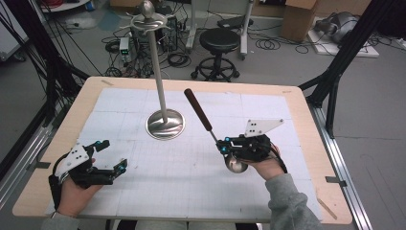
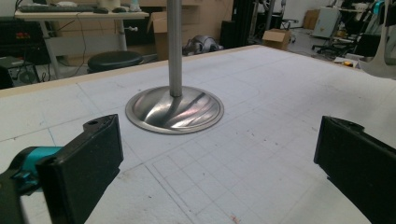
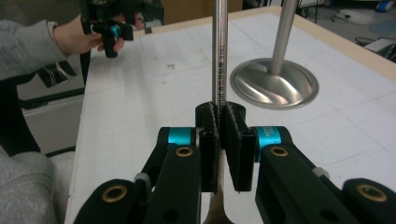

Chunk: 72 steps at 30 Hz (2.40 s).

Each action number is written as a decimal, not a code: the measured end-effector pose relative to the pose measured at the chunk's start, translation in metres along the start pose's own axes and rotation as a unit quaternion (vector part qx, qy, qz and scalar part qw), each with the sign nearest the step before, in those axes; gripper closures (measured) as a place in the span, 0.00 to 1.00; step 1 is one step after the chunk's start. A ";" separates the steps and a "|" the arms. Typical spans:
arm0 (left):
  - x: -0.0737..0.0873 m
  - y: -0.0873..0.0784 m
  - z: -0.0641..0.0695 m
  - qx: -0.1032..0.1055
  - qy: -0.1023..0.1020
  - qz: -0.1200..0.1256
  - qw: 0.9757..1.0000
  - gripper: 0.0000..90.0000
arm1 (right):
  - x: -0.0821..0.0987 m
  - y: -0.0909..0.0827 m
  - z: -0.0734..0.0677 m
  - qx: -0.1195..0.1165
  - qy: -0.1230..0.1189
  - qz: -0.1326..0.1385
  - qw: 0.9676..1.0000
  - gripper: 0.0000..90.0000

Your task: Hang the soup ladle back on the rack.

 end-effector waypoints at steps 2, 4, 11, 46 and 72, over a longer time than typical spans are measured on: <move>0.000 0.000 0.000 0.000 0.000 0.000 1.000 0.02 | -0.007 -0.001 0.003 0.005 0.006 0.015 1.000 0.94; 0.000 0.000 0.000 0.000 -0.002 0.001 1.000 0.02 | -0.011 -0.002 0.006 0.011 0.012 0.026 1.000 0.94; 0.000 0.000 0.000 0.000 -0.002 0.000 1.000 0.02 | -0.023 -0.001 0.016 0.044 0.024 0.063 0.997 0.94; 0.000 -0.002 0.000 0.001 -0.003 0.006 1.000 0.02 | -0.088 0.034 0.029 0.119 0.034 0.095 0.988 0.94; -0.001 -0.004 0.000 0.001 -0.005 0.008 1.000 0.02 | -0.102 0.055 0.041 0.160 0.038 0.083 0.983 0.94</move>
Point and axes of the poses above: each handheld gripper's, and its own axes: y roughly forward along the jaws, x roughly out of its underside, z roughly to its right, the point moved 6 cm from there along y, roughly forward along the jaws, and after that the axes turned 14 degrees about x, right-handed, at the moved point
